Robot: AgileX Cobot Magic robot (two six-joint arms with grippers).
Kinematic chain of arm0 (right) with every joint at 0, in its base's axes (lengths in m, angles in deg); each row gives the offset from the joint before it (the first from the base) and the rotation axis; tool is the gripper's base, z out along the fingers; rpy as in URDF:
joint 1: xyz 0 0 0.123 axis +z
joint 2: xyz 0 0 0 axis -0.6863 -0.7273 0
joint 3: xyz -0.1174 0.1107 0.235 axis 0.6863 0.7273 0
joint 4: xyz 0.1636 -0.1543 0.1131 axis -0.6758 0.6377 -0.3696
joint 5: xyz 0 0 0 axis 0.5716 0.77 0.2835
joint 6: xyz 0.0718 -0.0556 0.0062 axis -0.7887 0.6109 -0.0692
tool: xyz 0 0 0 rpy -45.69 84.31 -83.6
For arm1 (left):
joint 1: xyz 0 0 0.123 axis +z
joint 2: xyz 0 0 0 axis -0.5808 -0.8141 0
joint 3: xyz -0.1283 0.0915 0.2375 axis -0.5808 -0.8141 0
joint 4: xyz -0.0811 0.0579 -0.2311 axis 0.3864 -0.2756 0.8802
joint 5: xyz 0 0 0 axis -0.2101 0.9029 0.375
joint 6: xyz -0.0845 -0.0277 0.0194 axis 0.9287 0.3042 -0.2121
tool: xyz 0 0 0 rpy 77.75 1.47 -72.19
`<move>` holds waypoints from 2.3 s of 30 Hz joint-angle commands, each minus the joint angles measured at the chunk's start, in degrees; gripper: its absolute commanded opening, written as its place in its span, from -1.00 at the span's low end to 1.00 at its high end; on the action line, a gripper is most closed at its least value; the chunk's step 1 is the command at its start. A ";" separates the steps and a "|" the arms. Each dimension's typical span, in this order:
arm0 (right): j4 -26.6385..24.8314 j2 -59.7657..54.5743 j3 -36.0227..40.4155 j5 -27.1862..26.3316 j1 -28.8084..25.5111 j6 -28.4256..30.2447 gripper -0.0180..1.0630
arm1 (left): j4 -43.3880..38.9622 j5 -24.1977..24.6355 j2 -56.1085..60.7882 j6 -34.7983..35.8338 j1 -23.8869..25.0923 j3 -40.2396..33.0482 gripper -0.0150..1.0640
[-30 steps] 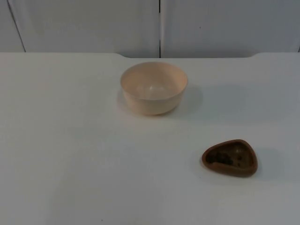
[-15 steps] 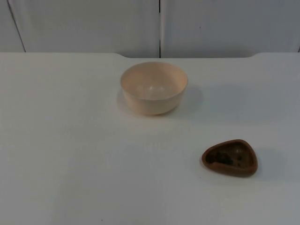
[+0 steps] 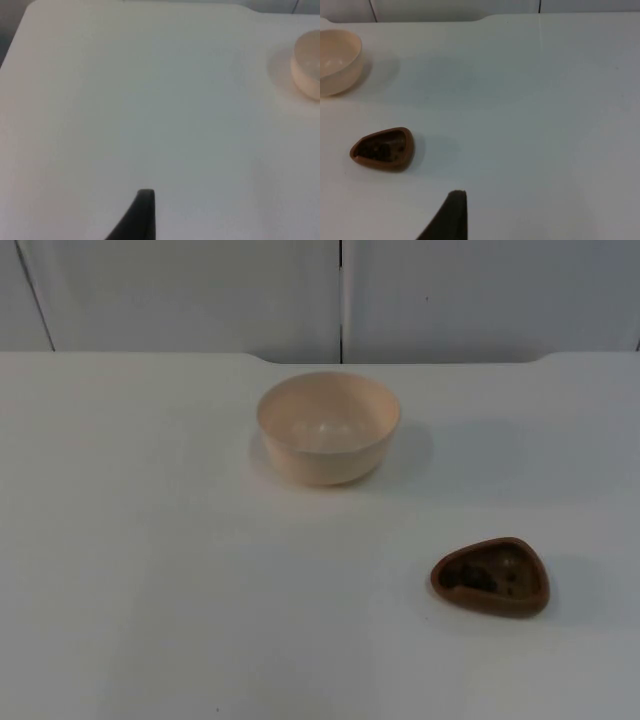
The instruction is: Pick up the bowl with the left hand and pour the coffee beans from the cup into the bowl with the right hand.
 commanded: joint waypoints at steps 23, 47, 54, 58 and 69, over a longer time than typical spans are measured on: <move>0.05 0.20 0.06 -0.27 -0.34 0.64 0.99 | 20.16 -10.12 -25.61 -16.84 -0.43 0.33 0.84; -0.06 0.20 0.06 -0.27 -0.34 0.64 0.99 | 20.79 -6.47 -31.54 -17.12 -0.43 12.30 0.84; -0.06 0.20 0.06 -0.27 -0.34 0.64 0.99 | 21.57 -6.47 -36.32 -17.12 -0.64 17.06 0.84; -0.06 0.20 0.06 -0.27 -0.34 0.64 0.99 | 21.67 -5.44 -42.37 -18.20 -0.64 22.22 0.84; -0.06 0.20 0.06 -0.27 -0.34 0.64 0.99 | 21.67 -3.99 -55.38 -18.87 -0.64 33.29 0.84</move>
